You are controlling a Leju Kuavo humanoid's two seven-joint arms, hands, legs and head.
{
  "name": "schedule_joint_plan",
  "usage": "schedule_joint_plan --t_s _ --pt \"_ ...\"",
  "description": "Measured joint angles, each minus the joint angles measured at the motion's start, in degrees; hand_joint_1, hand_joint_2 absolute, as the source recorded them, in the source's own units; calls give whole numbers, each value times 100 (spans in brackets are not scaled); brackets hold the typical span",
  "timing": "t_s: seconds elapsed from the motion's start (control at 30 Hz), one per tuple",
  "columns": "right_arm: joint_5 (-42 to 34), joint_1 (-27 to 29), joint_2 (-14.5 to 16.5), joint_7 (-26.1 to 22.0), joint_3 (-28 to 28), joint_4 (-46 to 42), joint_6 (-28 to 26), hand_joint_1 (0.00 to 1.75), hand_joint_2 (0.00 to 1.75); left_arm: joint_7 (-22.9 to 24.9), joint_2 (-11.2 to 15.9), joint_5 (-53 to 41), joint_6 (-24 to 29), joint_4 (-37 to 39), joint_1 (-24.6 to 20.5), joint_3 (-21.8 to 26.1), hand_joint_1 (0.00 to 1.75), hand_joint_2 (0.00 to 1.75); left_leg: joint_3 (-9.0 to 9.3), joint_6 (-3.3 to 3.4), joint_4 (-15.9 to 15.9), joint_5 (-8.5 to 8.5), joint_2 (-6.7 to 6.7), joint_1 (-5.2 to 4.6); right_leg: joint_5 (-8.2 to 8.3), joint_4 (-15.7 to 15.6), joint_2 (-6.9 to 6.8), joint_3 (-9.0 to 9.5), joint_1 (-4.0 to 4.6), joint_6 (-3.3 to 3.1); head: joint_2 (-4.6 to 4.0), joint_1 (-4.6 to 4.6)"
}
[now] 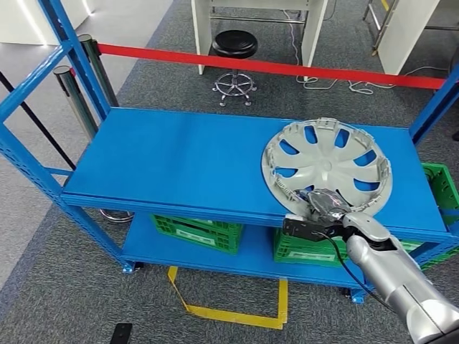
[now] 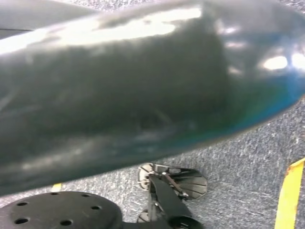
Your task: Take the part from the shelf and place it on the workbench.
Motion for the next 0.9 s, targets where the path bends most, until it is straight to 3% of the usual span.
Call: schedule_joint_plan --t_s 0.07,0.13,0.2,0.23,0.3,0.37,0.4,0.43,0.5,0.53,0.57,0.7,0.77,0.83,0.87,0.9 --pt "3 68 -93 40 -4 -186 -4 175 175 -9 2 9 -1 0 3 21 0 0 176 44 -427 108 1 -15 -12 21 2 -24 19 56 1 2" --pt "14 137 -200 75 -9 -386 -3 175 175 -16 1 19 -2 0 18 50 0 0 178 97 -466 101 1 -27 -10 16 3 -38 18 117 1 4" --pt "59 229 -310 122 -13 -591 6 175 175 -24 2 23 -2 0 22 77 0 0 179 169 -501 129 3 -18 -118 135 4 -117 1 174 1 14" --pt "100 281 -367 155 -14 -699 6 175 175 -28 1 23 -2 0 20 87 0 0 175 201 -518 144 3 -8 -257 352 4 -230 -7 199 1 22" --pt "204 399 -471 228 -9 -920 -3 175 175 -35 -9 22 -3 0 24 104 0 0 152 231 -520 151 1 -8 -625 1104 4 -605 -22 238 2 43" --pt "314 518 -562 286 1 -1183 -7 175 175 -36 -17 16 -3 0 41 121 0 0 142 237 -516 148 0 -12 -777 1698 3 -917 -36 268 1 43" --pt "368 569 -612 309 5 -1328 -2 175 175 -37 -20 14 -2 0 46 130 0 0 142 236 -511 144 -2 -11 -688 1694 3 -937 -46 277 1 45" --pt "425 609 -666 331 10 -1478 8 175 175 -37 -22 9 -3 0 48 138 0 0 143 229 -504 137 -6 -8 -494 1449 2 -841 -61 284 0 44" --pt "523 659 -777 369 18 -1772 41 175 175 -37 -25 0 -10 0 47 156 0 0 131 187 -474 108 -18 -21 -96 655 4 -475 -91 298 0 48" --pt "566 674 -829 386 27 -1917 64 175 175 -38 -25 -6 -15 0 46 172 0 0 109 158 -450 97 -23 -35 -4 360 10 -336 -99 285 1 46" --pt "598 693 -871 401 37 -2044 88 175 175 -39 -24 -10 -21 0 46 188 0 0 84 129 -432 92 -26 -52 13 210 17 -268 -101 266 1 43" --pt "671 778 -1036 445 71 -2531 166 175 175 -91 -18 -25 -39 0 55 240 0 0 -2 37 -303 5 -22 -53 -34 208 25 -292 -99 112 1 19" --pt "736 857 -1184 556 68 -2857 177 175 175 -272 -19 -8 -35 0 53 267 0 0 -234 1 213 -288 -13 -48 -38 204 7 -283 -96 57 1 -10" --pt "857 1013 -1379 732 48 -3240 173 175 175 -566 -28 20 -22 0 62 318 0 0 -597 3 975 -595 -10 -49 -58 207 -18 -271 -62 19 0 -26" --pt "913 1110 -1471 803 30 -3416 161 175 175 -708 -35 27 -9 0 72 345 0 0 -719 21 1215 -636 -10 -53 -71 209 -26 -258 -39 0 0 -27" --pt "955 1222 -1560 858 1 -3590 141 175 175 -839 -43 26 10 0 83 366 0 0 -756 56 1262 -568 -10 -64 -85 210 -29 -241 -13 -18 0 -27"
